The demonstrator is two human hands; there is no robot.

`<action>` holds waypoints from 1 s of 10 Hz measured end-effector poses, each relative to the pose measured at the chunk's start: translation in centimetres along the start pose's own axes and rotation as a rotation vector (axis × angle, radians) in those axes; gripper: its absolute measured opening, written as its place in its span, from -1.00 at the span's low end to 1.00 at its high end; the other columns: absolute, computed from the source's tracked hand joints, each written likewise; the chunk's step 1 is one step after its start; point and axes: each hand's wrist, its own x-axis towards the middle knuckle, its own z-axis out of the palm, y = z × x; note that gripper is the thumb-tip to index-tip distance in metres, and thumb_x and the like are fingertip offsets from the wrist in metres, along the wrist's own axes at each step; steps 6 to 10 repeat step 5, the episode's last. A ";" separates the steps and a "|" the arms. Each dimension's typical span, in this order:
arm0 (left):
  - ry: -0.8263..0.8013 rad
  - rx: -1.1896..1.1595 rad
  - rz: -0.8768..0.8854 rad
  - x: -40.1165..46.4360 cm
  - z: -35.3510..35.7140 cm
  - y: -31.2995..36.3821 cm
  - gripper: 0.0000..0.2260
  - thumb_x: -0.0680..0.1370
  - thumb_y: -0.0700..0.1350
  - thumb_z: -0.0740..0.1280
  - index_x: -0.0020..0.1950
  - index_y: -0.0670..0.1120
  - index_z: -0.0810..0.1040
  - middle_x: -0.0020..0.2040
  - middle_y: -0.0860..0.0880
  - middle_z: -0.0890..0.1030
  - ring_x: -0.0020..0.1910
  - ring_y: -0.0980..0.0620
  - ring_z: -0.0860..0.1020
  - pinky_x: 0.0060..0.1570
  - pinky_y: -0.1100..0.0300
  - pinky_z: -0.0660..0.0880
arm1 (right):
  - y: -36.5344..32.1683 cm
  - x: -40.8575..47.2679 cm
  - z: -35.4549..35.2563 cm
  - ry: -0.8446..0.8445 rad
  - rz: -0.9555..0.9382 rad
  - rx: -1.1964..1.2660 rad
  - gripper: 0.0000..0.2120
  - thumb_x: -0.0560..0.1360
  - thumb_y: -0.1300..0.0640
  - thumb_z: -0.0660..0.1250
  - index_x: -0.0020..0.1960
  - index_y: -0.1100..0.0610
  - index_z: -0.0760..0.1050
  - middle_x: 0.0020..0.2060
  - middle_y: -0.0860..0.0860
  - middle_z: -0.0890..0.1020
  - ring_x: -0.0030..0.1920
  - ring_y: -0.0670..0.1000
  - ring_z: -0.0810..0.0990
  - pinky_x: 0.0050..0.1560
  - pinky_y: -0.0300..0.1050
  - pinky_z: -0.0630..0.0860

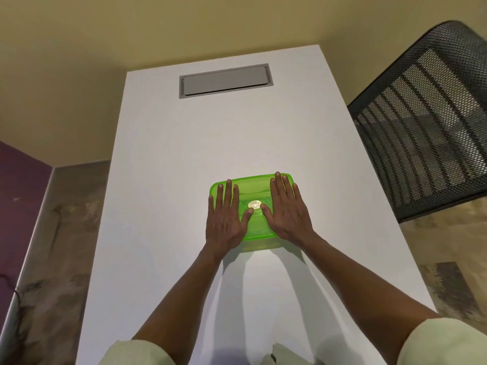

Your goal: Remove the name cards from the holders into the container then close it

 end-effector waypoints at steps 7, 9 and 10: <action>-0.036 -0.089 0.024 -0.5 -2.1 0.1 -0.34 0.64 0.20 -0.05 0.60 -0.17 -0.11 0.61 -0.10 -0.16 0.60 -0.07 -0.14 0.56 -0.10 -0.05 | -0.5 -0.1 -1.2 -0.032 0.001 0.031 -0.28 0.60 -0.23 -0.05 0.58 0.21 -0.06 0.58 0.12 -0.05 0.58 0.08 -0.07 0.57 0.06 -0.03; -0.036 -0.089 0.024 -0.5 -2.1 0.1 -0.34 0.64 0.20 -0.05 0.60 -0.17 -0.11 0.61 -0.10 -0.16 0.60 -0.07 -0.14 0.56 -0.10 -0.05 | -0.5 -0.1 -1.2 -0.032 0.001 0.031 -0.28 0.60 -0.23 -0.05 0.58 0.21 -0.06 0.58 0.12 -0.05 0.58 0.08 -0.07 0.57 0.06 -0.03; -0.036 -0.089 0.024 -0.5 -2.1 0.1 -0.34 0.64 0.20 -0.05 0.60 -0.17 -0.11 0.61 -0.10 -0.16 0.60 -0.07 -0.14 0.56 -0.10 -0.05 | -0.5 -0.1 -1.2 -0.032 0.001 0.031 -0.28 0.60 -0.23 -0.05 0.58 0.21 -0.06 0.58 0.12 -0.05 0.58 0.08 -0.07 0.57 0.06 -0.03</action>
